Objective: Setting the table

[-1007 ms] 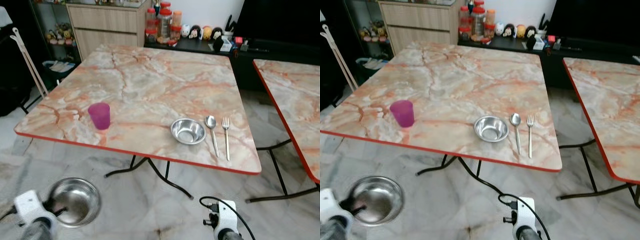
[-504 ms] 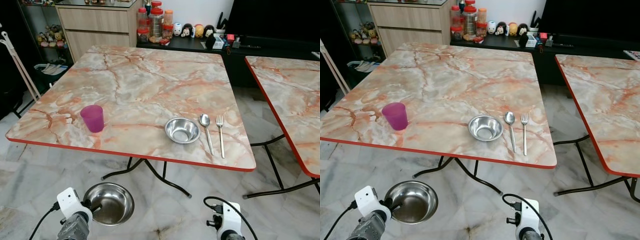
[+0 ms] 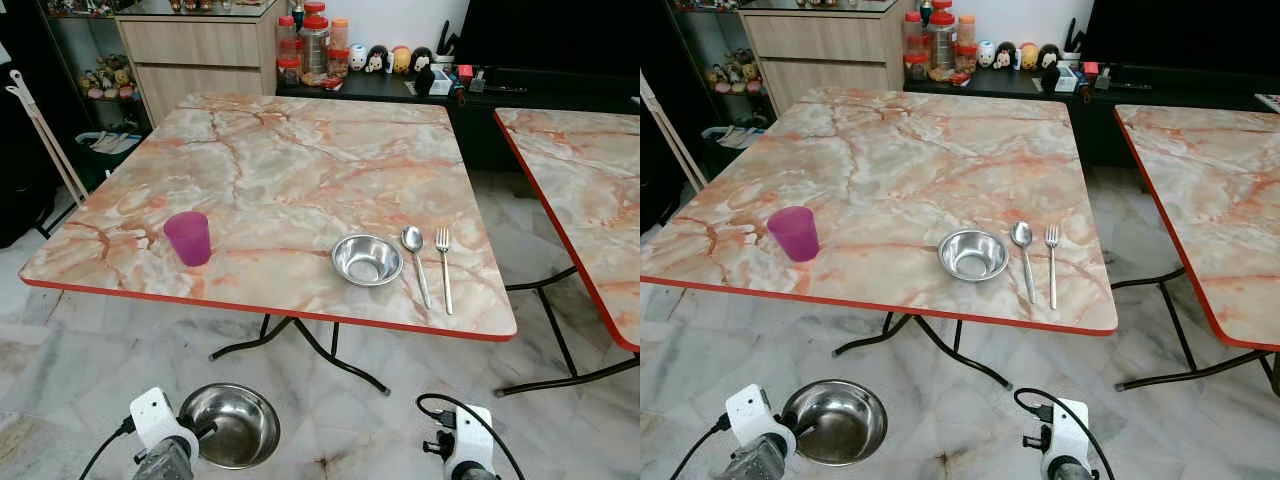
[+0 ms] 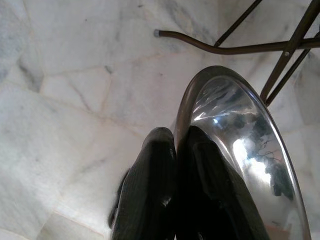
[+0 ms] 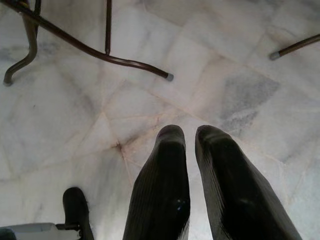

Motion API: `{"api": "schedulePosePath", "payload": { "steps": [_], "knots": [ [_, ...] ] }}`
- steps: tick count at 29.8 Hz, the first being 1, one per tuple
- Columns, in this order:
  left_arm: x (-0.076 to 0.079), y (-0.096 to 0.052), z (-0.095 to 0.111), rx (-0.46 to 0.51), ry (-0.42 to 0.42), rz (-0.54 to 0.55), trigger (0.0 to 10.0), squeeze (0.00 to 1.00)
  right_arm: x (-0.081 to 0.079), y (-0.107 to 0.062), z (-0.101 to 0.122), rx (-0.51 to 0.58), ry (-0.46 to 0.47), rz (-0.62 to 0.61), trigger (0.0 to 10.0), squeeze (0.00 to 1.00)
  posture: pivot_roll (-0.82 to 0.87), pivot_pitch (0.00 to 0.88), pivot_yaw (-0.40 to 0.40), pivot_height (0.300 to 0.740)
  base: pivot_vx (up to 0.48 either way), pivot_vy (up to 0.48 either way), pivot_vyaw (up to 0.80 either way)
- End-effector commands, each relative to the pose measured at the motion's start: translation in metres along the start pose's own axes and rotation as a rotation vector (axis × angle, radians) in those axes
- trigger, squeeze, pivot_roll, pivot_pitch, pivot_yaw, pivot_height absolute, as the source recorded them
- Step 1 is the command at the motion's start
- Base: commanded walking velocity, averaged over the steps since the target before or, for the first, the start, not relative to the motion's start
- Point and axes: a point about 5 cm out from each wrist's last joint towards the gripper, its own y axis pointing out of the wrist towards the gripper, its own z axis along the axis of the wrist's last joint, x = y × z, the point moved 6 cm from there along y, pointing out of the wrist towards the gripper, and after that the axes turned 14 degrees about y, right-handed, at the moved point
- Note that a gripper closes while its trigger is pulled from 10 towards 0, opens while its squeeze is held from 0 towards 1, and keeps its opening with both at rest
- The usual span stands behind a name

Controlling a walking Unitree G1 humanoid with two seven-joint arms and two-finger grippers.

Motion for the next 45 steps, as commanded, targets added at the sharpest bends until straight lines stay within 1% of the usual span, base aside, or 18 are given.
{"api": "schedulePosePath", "payload": {
  "steps": [1, 2, 3, 7, 11, 13, 15, 19, 20, 23, 26, 31, 32, 35, 39, 45],
  "knots": [
    [-0.003, 0.001, 0.003, 0.003, -0.046, 0.026, 10.0, 0.0, 0.006, 0.0, 0.002, 0.008, 0.021, -0.022, 10.0, 0.0, -0.02, 0.0, -0.004, 0.74, 0.0, 0.0, 0.0],
    [-0.005, 0.001, 0.005, 0.006, -0.088, 0.035, 10.0, 0.0, 0.006, 0.0, 0.003, 0.011, 0.031, -0.023, 10.0, 0.0, -0.02, 0.0, -0.004, 0.74, 0.0, 0.0, 0.0],
    [-0.006, 0.001, 0.005, 0.007, -0.105, 0.038, 10.0, 0.0, 0.006, 0.0, 0.004, 0.013, 0.036, -0.022, 10.0, 0.0, -0.02, 0.0, -0.004, 0.74, 0.0, 0.0, 0.0],
    [-0.009, 0.001, 0.006, 0.01, -0.144, 0.046, 10.0, 0.0, 0.003, 0.001, 0.006, 0.019, 0.042, -0.011, 10.0, 0.0, -0.03, 0.0, -0.003, 0.74, 0.0, 0.0, 0.0],
    [-0.008, 0.002, 0.007, 0.012, -0.103, 0.035, 10.0, 0.0, 0.001, 0.001, 0.006, 0.015, 0.039, -0.009, 10.0, 0.0, -0.03, 0.0, 0.0, 0.74, 0.0, 0.0, 0.0],
    [-0.009, 0.001, 0.007, 0.011, -0.114, 0.039, 10.0, 0.0, 0.001, 0.001, 0.005, 0.015, 0.041, -0.009, 10.0, 0.0, -0.03, 0.0, 0.0, 0.74, 0.0, 0.0, 0.0],
    [-0.009, 0.001, 0.006, 0.009, -0.12, 0.041, 10.0, 0.0, 0.001, 0.0, 0.001, 0.002, 0.022, -0.009, 10.0, 0.0, -0.03, 0.0, 0.001, 0.74, 0.0, 0.0, 0.0],
    [-0.009, 0.001, 0.005, 0.008, -0.115, 0.039, 10.0, 0.0, 0.003, -0.001, -0.005, -0.016, -0.005, -0.006, 10.0, 0.0, -0.03, 0.0, 0.001, 0.74, 0.0, 0.0, 0.0],
    [-0.008, 0.001, 0.005, 0.008, -0.109, 0.034, 10.0, 0.0, 0.005, -0.003, -0.008, -0.023, -0.015, -0.005, 10.0, 0.0, -0.03, 0.0, -0.002, 0.74, 0.0, 0.0, 0.0],
    [-0.007, 0.001, 0.005, 0.01, -0.109, 0.033, 10.0, 0.0, 0.01, -0.004, -0.014, -0.035, -0.015, -0.02, 10.0, 0.0, -0.02, 0.0, -0.011, 0.74, 0.0, 0.0, 0.0],
    [-0.007, 0.001, 0.004, 0.008, -0.114, 0.034, 10.0, 0.0, 0.011, -0.005, -0.015, -0.039, -0.014, -0.022, 10.0, 0.0, -0.02, 0.0, -0.011, 0.74, 0.0, 0.0, 0.0],
    [-0.008, 0.0, 0.0, 0.004, -0.115, 0.036, 10.0, 0.0, 0.006, -0.004, -0.014, -0.035, -0.015, -0.011, 10.0, 0.0, -0.02, 0.0, -0.017, 0.74, 0.0, 0.0, 0.0],
    [-0.008, 0.0, -0.001, 0.002, -0.115, 0.038, 10.0, 0.0, 0.002, -0.002, -0.01, -0.028, -0.016, 0.0, 10.0, 0.0, -0.02, 0.0, -0.018, 0.74, 0.0, 0.0, 0.0],
    [-0.009, -0.001, -0.002, -0.001, -0.112, 0.041, 10.0, 0.0, -0.002, -0.001, -0.004, -0.013, -0.004, 0.01, 10.0, 0.0, -0.02, 0.0, -0.019, 0.74, 0.0, 0.0, 0.0],
    [-0.009, -0.001, -0.002, -0.001, -0.112, 0.045, 10.0, 0.0, -0.004, 0.0, 0.0, -0.002, 0.007, 0.016, 10.0, 0.0, -0.02, 0.0, -0.02, 0.74, 0.0, -0.126, 0.0],
    [-0.01, -0.001, -0.003, -0.001, -0.113, 0.048, 10.0, 0.0, -0.003, 0.0, -0.003, -0.009, 0.003, 0.015, 10.0, 0.0, -0.02, 0.0, -0.022, 0.74, 0.0, -0.089, 0.0]
  ]
}}
